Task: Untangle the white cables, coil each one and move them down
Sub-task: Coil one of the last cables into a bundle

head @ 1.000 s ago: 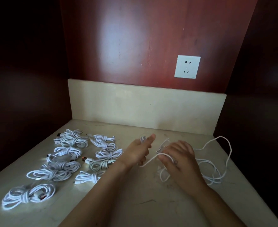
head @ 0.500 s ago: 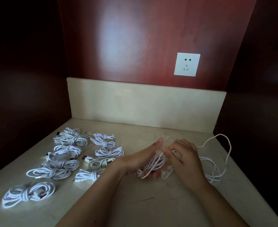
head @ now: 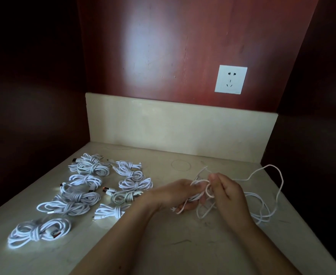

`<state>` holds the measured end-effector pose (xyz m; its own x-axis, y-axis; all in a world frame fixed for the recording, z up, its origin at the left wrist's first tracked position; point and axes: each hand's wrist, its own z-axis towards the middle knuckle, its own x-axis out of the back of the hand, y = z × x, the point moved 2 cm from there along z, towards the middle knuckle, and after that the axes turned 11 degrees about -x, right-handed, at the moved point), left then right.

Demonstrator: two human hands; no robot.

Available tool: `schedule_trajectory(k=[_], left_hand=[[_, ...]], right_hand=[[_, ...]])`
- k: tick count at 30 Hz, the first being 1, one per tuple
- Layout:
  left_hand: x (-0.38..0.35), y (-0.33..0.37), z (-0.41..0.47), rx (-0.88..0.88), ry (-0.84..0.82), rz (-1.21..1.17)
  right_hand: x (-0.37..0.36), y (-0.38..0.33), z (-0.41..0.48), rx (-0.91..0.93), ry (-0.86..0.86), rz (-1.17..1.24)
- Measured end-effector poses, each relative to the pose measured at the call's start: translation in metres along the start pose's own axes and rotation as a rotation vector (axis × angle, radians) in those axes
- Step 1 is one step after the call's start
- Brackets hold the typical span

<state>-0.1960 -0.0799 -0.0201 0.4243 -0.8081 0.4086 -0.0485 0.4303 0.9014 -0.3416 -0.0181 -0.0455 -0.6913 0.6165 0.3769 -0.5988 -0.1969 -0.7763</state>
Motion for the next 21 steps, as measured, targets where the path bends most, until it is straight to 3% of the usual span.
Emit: schedule_trajectory(k=[7, 11, 15, 21], left_hand=[[0.01, -0.002, 0.004, -0.055, 0.287, -0.045], [0.019, -0.01, 0.011, -0.041, 0.435, -0.347], [0.024, -0.009, 0.014, -0.018, 0.493, -0.677], [0.03, -0.007, 0.012, -0.011, 0.584, -0.758]], right_hand=[[0.004, -0.005, -0.002, -0.05, -0.004, 0.017], [0.005, -0.003, -0.002, -0.036, 0.043, -0.027], [0.004, -0.002, -0.004, 0.085, 0.042, -0.238], [0.0, -0.003, -0.005, 0.226, 0.005, -0.397]])
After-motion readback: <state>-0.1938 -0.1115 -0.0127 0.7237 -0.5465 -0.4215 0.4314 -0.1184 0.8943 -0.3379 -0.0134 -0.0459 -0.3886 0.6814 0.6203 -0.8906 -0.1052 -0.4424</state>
